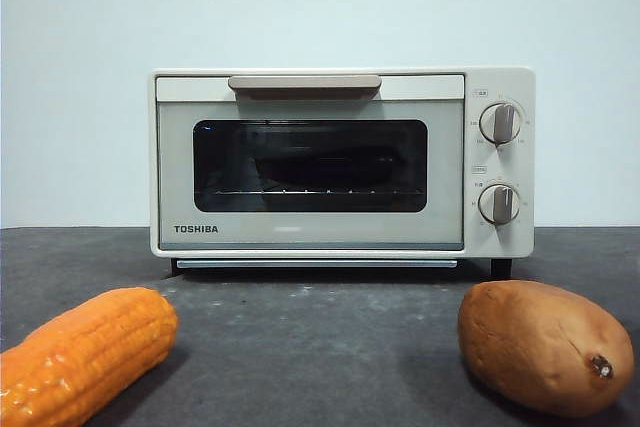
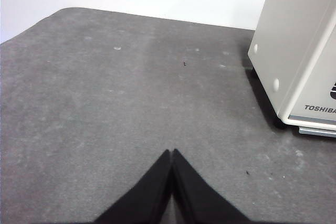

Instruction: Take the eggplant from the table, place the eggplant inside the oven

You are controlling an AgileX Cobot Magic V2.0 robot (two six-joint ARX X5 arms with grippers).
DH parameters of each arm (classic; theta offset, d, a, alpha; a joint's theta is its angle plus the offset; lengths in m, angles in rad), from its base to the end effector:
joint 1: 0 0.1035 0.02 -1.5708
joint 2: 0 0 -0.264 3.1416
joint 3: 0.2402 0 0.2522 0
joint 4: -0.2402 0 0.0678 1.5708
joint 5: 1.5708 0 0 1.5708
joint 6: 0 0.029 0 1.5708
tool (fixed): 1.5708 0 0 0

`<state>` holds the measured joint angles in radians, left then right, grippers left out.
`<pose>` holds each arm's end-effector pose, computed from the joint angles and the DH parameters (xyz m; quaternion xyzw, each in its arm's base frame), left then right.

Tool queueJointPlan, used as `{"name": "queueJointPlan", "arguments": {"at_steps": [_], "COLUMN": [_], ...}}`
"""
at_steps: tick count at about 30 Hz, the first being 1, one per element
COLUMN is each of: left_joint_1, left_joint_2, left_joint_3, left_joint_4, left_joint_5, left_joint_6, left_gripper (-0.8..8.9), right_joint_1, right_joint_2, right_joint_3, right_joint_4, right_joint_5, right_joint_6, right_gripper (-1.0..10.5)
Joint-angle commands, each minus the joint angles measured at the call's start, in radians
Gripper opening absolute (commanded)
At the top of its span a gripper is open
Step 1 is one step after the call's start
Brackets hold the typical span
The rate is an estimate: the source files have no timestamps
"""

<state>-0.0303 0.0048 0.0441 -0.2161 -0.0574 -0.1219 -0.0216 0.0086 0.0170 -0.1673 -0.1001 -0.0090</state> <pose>0.0937 -0.0012 0.1573 -0.0568 0.0872 0.0188 0.9944 0.0959 0.0008 0.1525 0.0003 0.0790 0.0395 0.9961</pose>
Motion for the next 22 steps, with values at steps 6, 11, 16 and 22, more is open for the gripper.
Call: {"name": "queueJointPlan", "arguments": {"at_steps": [6, 11, 16, 22], "left_joint_1": [0.000, 0.000, 0.000, 0.000], "left_joint_2": [-0.002, -0.002, -0.002, -0.002], "left_joint_3": [-0.021, -0.021, -0.021, -0.021], "left_joint_4": [-0.015, -0.015, -0.015, -0.015], "left_joint_5": [-0.003, -0.003, -0.003, -0.003], "left_joint_6": [-0.002, -0.002, -0.002, -0.002], "left_gripper": [0.04, 0.04, 0.04, 0.04], "right_joint_1": [0.000, 0.000, 0.000, 0.000], "right_joint_2": [-0.005, -0.005, -0.005, -0.005], "right_joint_3": [-0.004, -0.004, -0.004, -0.004], "right_joint_4": [0.043, 0.071, 0.070, 0.070], "right_joint_5": [0.029, 0.029, 0.029, 0.029], "right_joint_6": [0.031, 0.031, 0.031, 0.031], "right_gripper": [0.0, 0.0, 0.0, 0.0]}}
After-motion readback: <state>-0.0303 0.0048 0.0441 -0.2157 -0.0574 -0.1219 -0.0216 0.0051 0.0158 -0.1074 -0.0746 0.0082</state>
